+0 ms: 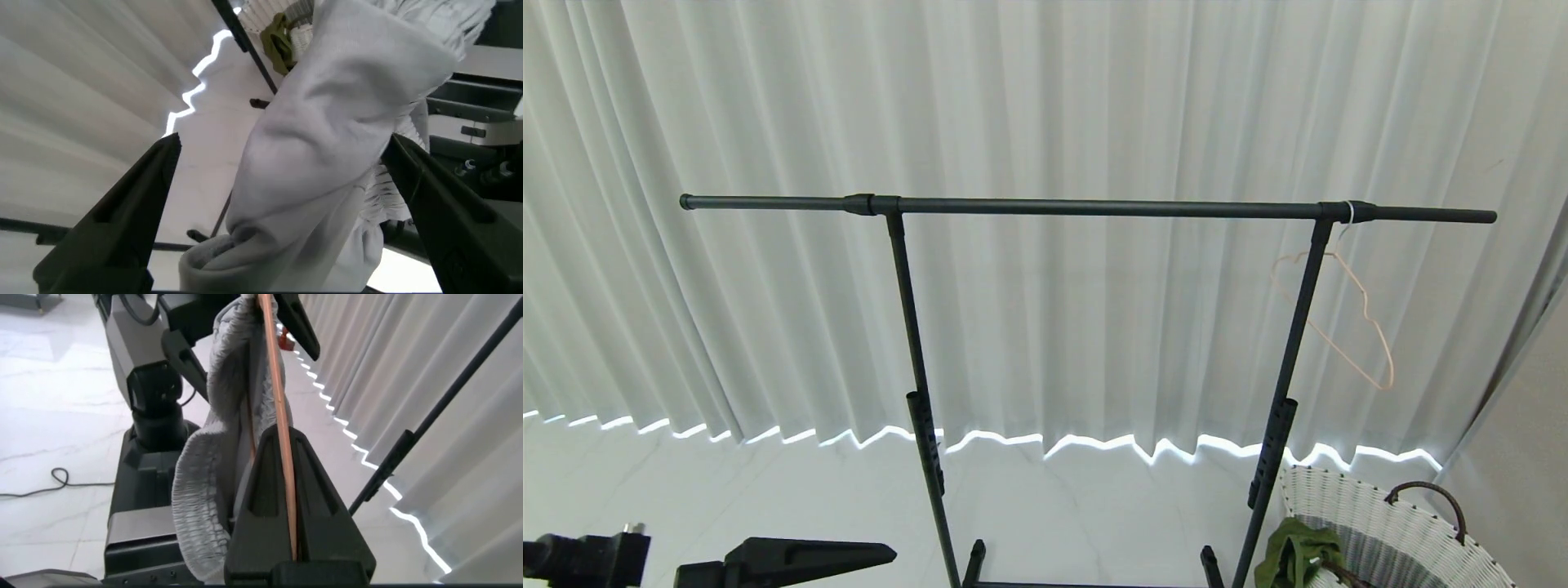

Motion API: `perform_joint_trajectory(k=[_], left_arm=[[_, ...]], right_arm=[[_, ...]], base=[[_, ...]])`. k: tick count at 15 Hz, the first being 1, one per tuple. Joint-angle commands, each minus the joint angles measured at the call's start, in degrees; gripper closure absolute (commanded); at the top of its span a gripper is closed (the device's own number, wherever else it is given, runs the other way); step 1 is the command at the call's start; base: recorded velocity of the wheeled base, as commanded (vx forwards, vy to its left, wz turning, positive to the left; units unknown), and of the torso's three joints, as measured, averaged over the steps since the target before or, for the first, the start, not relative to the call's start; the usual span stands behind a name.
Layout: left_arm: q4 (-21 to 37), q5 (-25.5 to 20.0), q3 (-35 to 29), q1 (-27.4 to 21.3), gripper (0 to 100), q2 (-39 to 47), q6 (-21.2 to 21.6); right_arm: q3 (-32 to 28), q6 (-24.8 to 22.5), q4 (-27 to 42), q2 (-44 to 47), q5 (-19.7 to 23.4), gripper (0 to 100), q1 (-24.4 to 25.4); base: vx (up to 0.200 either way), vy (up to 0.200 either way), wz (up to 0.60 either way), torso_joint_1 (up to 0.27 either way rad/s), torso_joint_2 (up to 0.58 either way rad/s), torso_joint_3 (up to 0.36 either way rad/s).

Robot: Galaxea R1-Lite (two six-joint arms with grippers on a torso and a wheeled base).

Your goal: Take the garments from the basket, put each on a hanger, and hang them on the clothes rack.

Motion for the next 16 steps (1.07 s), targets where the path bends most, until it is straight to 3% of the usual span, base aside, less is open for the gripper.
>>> perform_joint_trajectory(k=[1,5,6,16], left_arm=[[0.0,-0.1,0.0,0.0,0,1.4,-0.2],[-0.1,-2.0,0.4,0.1,0,1.5,-0.5],[-0.1,-2.0,0.5,0.1,100,1.6,-0.5],[-0.1,-1.4,2.1,1.2,100,1.5,-0.1]], right_arm=[[-0.1,-0.4,0.0,0.3,0.3,100,0.3],[-0.1,-1.2,0.0,0.3,0.3,100,1.3],[-0.2,-1.3,0.0,0.3,0.3,100,1.5],[0.4,-2.3,0.0,-0.3,-0.2,100,1.4]], base=[[0.0,0.0,0.0,0.0,0.0,0.0],[0.0,0.0,0.0,0.0,0.0,0.0],[0.0,0.0,0.0,0.0,0.0,0.0],[0.0,0.0,0.0,0.0,0.0,0.0]])
